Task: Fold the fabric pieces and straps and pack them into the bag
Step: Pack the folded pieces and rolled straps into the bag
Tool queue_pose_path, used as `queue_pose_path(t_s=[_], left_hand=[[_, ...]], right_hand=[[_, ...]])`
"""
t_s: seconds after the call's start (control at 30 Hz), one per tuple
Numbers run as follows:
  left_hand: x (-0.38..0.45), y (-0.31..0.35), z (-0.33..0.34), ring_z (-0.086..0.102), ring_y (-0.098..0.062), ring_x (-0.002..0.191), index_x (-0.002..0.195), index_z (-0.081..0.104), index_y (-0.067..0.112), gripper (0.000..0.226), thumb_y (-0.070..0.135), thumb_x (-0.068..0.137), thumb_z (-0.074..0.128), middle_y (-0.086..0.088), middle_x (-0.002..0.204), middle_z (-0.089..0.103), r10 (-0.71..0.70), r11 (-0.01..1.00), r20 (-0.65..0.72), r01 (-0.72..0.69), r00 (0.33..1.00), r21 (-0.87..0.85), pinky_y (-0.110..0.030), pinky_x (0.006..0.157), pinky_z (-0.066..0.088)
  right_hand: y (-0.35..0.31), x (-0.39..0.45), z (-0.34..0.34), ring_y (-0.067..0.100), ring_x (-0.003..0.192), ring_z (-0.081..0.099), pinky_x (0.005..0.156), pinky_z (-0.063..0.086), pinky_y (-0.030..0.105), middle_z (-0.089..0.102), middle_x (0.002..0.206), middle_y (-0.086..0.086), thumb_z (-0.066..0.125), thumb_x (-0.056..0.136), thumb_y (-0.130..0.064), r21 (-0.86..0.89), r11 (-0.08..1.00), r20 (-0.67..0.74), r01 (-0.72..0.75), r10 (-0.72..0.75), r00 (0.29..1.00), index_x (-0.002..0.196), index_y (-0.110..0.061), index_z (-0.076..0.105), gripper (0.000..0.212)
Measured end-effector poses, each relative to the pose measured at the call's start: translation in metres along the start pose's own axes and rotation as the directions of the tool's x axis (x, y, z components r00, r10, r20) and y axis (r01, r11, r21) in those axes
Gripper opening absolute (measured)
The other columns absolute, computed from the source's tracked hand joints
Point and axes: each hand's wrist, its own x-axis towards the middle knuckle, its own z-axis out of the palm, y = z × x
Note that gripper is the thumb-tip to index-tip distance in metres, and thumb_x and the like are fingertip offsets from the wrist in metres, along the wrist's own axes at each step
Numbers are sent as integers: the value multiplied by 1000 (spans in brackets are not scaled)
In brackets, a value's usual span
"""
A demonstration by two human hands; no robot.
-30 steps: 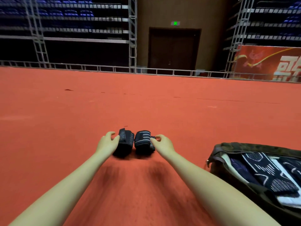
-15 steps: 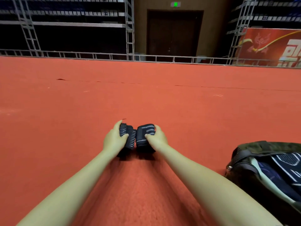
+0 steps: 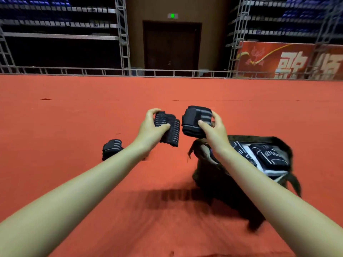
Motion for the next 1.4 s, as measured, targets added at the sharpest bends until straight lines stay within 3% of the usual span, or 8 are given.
queue_pose_path(t_s=[0.33, 0.47, 0.7, 0.87, 1.0, 1.13, 1.2, 1.4], left_hand=[[-36, 25, 144, 58, -23, 101, 128, 41, 15, 50, 10, 84, 63, -8, 116, 58, -69, 996, 138, 60, 988, 70, -35, 88, 50], [-35, 8, 172, 52, -16, 92, 130, 40, 15, 49, 17, 86, 63, -6, 116, 58, -177, 970, 110, 154, 978, 189, -20, 72, 38], [-13, -16, 187, 39, -24, 134, 146, 33, 15, 57, 23, 94, 53, -7, 146, 42, -135, 848, 336, -67, 932, 526, -29, 107, 32], [-18, -27, 194, 37, -27, 123, 135, 47, 22, 47, 41, 93, 50, -6, 130, 50, 74, 631, 153, -165, 985, 758, -39, 100, 34], [-11, -26, 163, 40, -27, 119, 129, 54, 22, 40, 39, 92, 52, -5, 125, 51, 259, 729, -77, -143, 963, 670, -41, 97, 33], [-7, -32, 148, 49, -28, 119, 135, 48, 18, 41, 35, 97, 45, -10, 134, 52, -239, 888, 92, 180, 967, 423, -36, 98, 40], [-10, -36, 147, 57, -22, 102, 122, 58, 18, 30, 28, 97, 45, -7, 123, 61, -321, 925, 127, 282, 938, 254, -33, 85, 47], [-5, -13, 144, 56, -14, 85, 93, 69, 13, 23, 9, 96, 47, -2, 90, 65, -147, 989, 44, 147, 988, -1, -23, 64, 43]], right_hand=[[13, -28, -181, 20, 105, 58, 87, 47, 33, 59, 123, 6, 53, 91, -12, -189, 954, -253, -232, 181, 950, 134, -13, 48, 44], [17, -34, -201, 18, 101, 56, 86, 44, 29, 59, 115, 4, 52, 91, -6, -248, 936, -144, -249, 218, 965, 129, -11, 51, 38], [18, -15, -187, 16, 112, 52, 91, 43, 29, 52, 126, -1, 51, 94, -15, -292, 927, -63, -236, 228, 972, 139, -13, 41, 46], [31, -3, -164, 17, 104, 57, 86, 51, 34, 54, 124, 0, 55, 92, -17, -173, 941, -9, -291, 294, 956, 145, -18, 32, 58], [37, 3, -149, 17, 103, 58, 87, 50, 32, 56, 117, 2, 57, 91, -18, -112, 954, 25, -278, 282, 959, 145, -22, 35, 58], [41, -6, -128, 12, 89, 61, 75, 51, 21, 59, 103, -3, 56, 92, -15, -125, 960, 141, -252, 269, 953, 141, -31, 35, 56], [50, -10, -121, 12, 106, 57, 90, 47, 21, 57, 124, -3, 55, 91, -16, -287, 941, 153, -179, 230, 961, 142, -33, 35, 58], [68, -13, -111, 18, 117, 54, 99, 37, 24, 57, 131, 3, 56, 90, -18, -609, 793, 162, -5, 131, 978, 137, -25, 48, 49]])
